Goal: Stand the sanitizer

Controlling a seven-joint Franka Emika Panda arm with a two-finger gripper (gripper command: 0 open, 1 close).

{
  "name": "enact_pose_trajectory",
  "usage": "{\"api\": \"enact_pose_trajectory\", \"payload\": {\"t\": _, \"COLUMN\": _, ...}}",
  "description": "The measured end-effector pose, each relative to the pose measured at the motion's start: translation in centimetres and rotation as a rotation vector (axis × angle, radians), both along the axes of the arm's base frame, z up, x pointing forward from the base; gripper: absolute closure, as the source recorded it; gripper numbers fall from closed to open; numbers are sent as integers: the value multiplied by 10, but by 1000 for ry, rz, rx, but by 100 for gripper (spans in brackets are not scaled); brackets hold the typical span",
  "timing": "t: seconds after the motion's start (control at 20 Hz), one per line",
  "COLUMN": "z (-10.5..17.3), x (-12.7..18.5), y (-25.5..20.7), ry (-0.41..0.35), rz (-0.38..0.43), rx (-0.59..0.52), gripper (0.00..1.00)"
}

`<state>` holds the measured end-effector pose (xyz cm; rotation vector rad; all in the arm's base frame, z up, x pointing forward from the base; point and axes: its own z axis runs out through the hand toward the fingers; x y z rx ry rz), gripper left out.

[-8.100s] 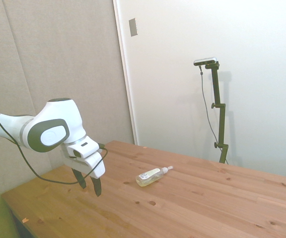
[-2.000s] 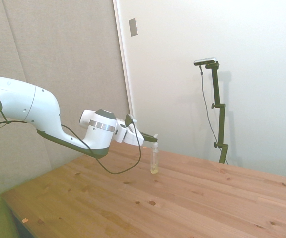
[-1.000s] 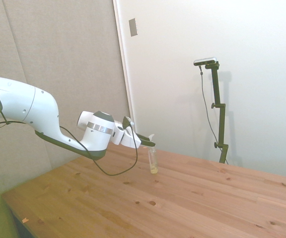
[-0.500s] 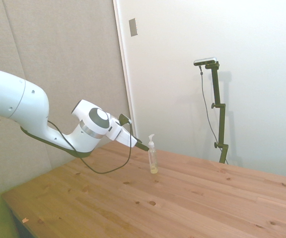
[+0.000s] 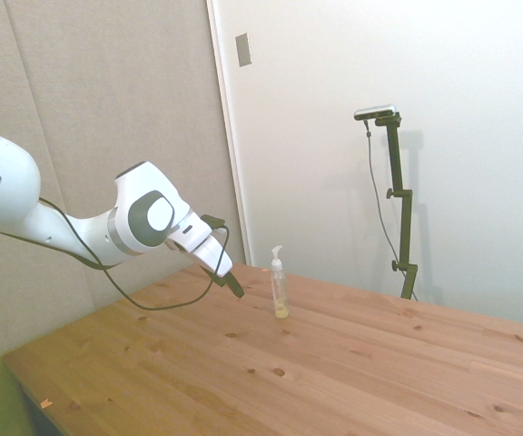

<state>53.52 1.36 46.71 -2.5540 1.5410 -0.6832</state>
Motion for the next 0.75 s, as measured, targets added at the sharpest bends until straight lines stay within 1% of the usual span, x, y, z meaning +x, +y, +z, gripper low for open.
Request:
{"api": "enact_pose_trajectory", "payload": {"t": 0.15, "z": 8, "x": -11, "y": -20, "ry": 98, "rz": 83, "rx": 4, "gripper": 0}}
{"api": "enact_pose_trajectory", "payload": {"t": 0.25, "z": 10, "x": -18, "y": -30, "ry": 145, "rz": 126, "rx": 0, "gripper": 0}}
{"api": "enact_pose_trajectory", "payload": {"t": 0.45, "z": 0, "x": -34, "y": -29, "ry": 217, "rz": 206, "rx": 0, "gripper": 0}}
{"api": "enact_pose_trajectory", "payload": {"t": 0.55, "z": -6, "x": -44, "y": -31, "ry": 243, "rz": 224, "rx": 11, "gripper": 0}}
{"api": "enact_pose_trajectory", "payload": {"t": 0.75, "z": -14, "x": -73, "y": -39, "ry": 291, "rz": 230, "rx": 42, "gripper": 0}}
